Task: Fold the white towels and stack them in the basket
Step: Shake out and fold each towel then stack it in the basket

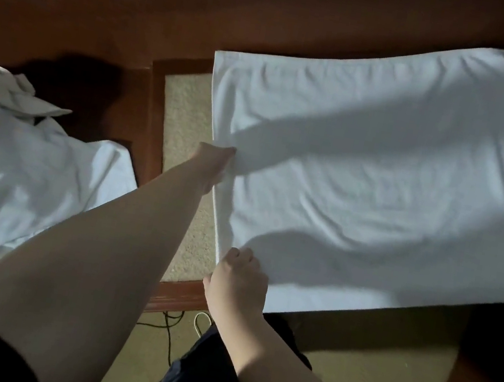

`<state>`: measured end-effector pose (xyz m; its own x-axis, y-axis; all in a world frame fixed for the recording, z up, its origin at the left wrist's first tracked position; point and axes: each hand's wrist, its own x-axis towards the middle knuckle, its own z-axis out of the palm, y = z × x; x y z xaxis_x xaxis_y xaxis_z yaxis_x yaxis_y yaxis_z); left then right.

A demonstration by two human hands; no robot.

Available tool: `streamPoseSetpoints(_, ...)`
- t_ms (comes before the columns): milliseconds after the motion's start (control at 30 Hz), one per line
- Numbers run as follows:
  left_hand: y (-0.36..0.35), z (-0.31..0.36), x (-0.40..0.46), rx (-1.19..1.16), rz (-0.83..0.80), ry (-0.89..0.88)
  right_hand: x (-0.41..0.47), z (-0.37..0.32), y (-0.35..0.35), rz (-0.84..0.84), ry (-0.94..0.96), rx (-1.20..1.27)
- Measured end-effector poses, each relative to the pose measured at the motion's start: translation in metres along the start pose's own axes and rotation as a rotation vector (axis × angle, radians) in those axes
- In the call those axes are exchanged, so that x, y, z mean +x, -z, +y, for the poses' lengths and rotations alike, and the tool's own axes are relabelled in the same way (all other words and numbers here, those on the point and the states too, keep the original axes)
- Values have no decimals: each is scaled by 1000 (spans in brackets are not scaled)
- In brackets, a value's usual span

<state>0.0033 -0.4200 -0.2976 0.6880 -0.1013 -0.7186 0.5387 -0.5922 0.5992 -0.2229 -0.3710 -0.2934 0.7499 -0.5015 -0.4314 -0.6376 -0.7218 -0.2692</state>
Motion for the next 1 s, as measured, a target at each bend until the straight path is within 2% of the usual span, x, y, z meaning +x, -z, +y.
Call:
streamPoseSetpoints(100, 7, 4, 6, -24, 5, 22, -3, 3, 13, -34, -38, 84)
streamPoseSetpoints(300, -3, 43, 3, 8, -14, -62, -12, 36, 47, -26, -179, 493)
streamPoseSetpoints(400, -21, 72, 2, 57, -1, -154, -16, 63, 66, -43, -249, 565)
streamPoseSetpoints(467, -32, 88, -7, 96, 6, -184, -24, 84, 79, 16, -257, 602)
streamPoseSetpoints(567, -45, 94, -10, 155, -9, -144, -31, 110, 95, 92, -313, 629)
streamPoseSetpoints(700, -63, 95, 1, 240, -89, -120, -36, 140, 103, 61, -340, 586)
streamPoseSetpoints(767, -72, 103, -1, 211, -82, -160, -44, 156, 101, 45, -279, 532)
streamPoseSetpoints(833, -80, 115, -11, 296, -2, -239, -52, 173, 100, 39, -246, 477)
streamPoseSetpoints(900, -90, 134, -28, 379, 31, -377, -56, 189, 105, 33, -295, 459)
streamPoseSetpoints(1000, -117, 163, -45, 423, -19, -484, -61, 215, 112, 12, -456, 388)
